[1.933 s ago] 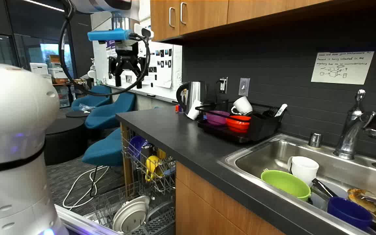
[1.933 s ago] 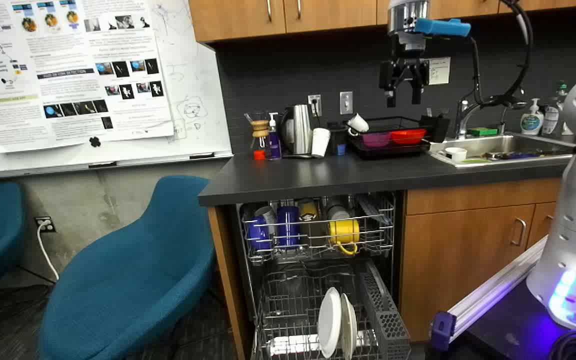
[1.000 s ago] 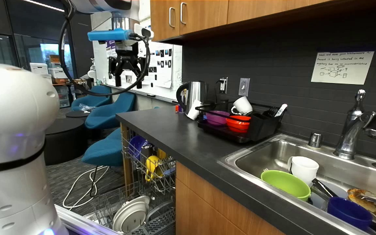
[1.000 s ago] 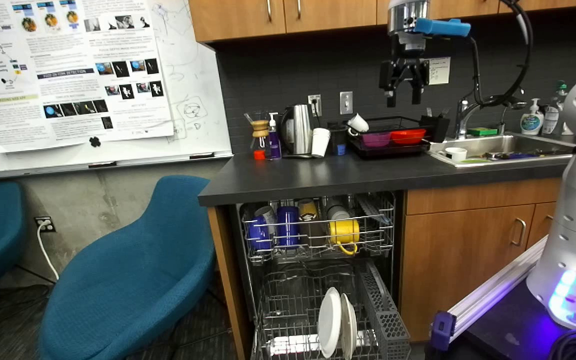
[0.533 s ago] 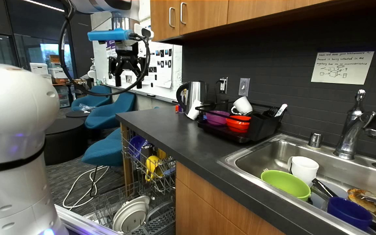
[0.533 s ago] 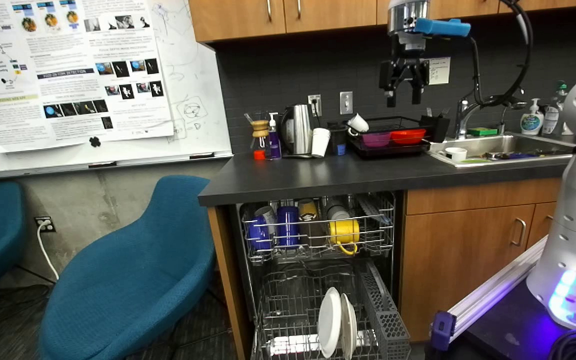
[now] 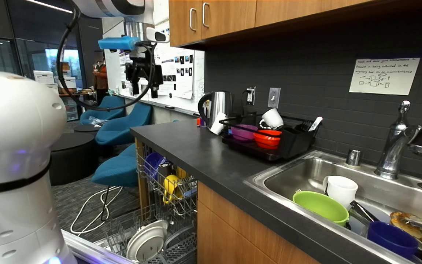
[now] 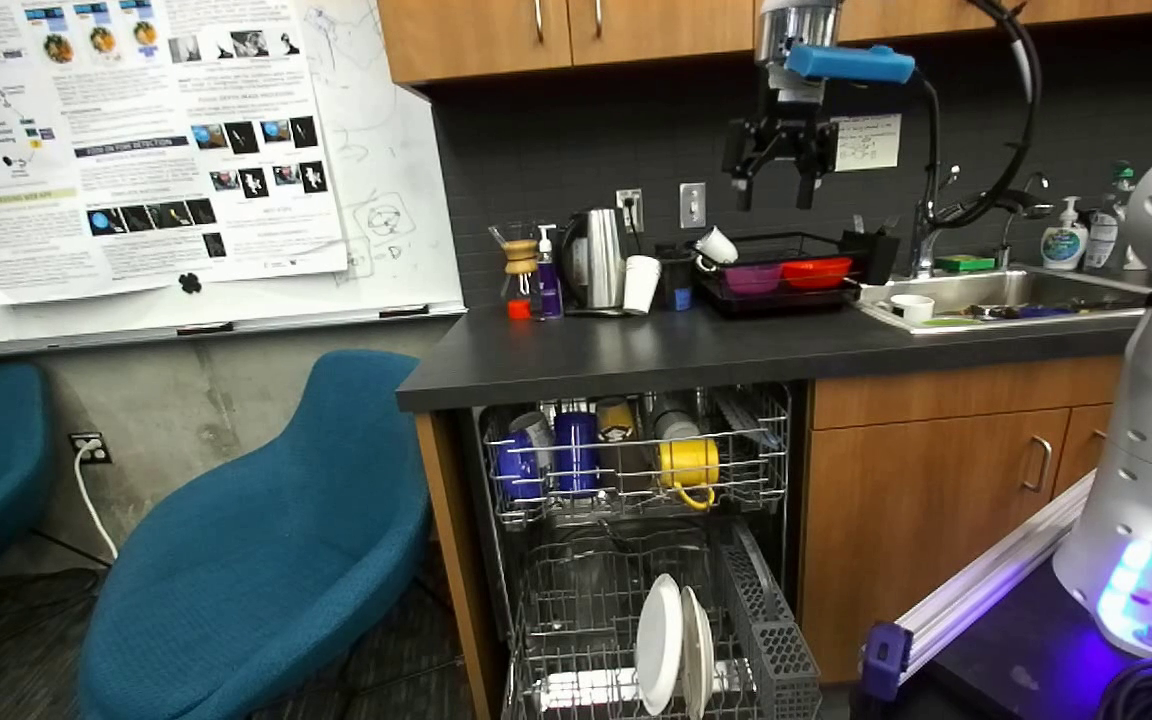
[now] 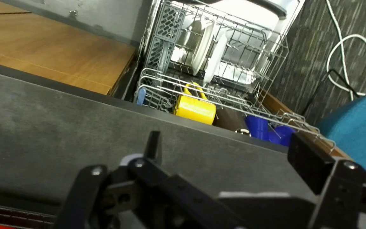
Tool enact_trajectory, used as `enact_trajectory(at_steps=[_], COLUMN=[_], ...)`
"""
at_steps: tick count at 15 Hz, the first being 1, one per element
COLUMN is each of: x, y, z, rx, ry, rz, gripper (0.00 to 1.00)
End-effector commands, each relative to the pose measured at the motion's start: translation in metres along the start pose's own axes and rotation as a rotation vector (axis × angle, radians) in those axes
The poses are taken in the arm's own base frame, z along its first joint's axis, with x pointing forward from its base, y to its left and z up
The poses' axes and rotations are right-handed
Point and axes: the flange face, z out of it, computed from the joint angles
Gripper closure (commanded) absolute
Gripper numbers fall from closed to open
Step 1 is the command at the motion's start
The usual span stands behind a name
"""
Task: Put the fork on the counter
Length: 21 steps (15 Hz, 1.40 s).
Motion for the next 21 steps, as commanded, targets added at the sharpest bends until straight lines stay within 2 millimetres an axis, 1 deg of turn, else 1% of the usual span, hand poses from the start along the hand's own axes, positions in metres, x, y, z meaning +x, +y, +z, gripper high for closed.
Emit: enact_trajectory(at_steps=[1,3,6,11,13,17,19,20,21], x=[0.017,0.027,0.037,0.044,0.046,0.048,0.049,0.042,0.043], y=[0.009,0.026,0.053,0.092,0.107,0.131,0.140,0.132,0.135], z=[0.002,0.001,0.000,-0.002,0.000,0.003,0.005,0.006,0.007], rx=[0.000,-0.011,0.006,0.023,0.033,0.055,0.071,0.054,0.058], ry=[0.067,0.100,0.108,0.110,0.102,0.094,0.081,0.085,0.082], rz=[0.154,0.221,0.267,0.309,0.325,0.353,0.368,0.365,0.368], gripper=[0.00,0.00,0.00,0.00,0.00,0.00,0.00,0.00,0.00])
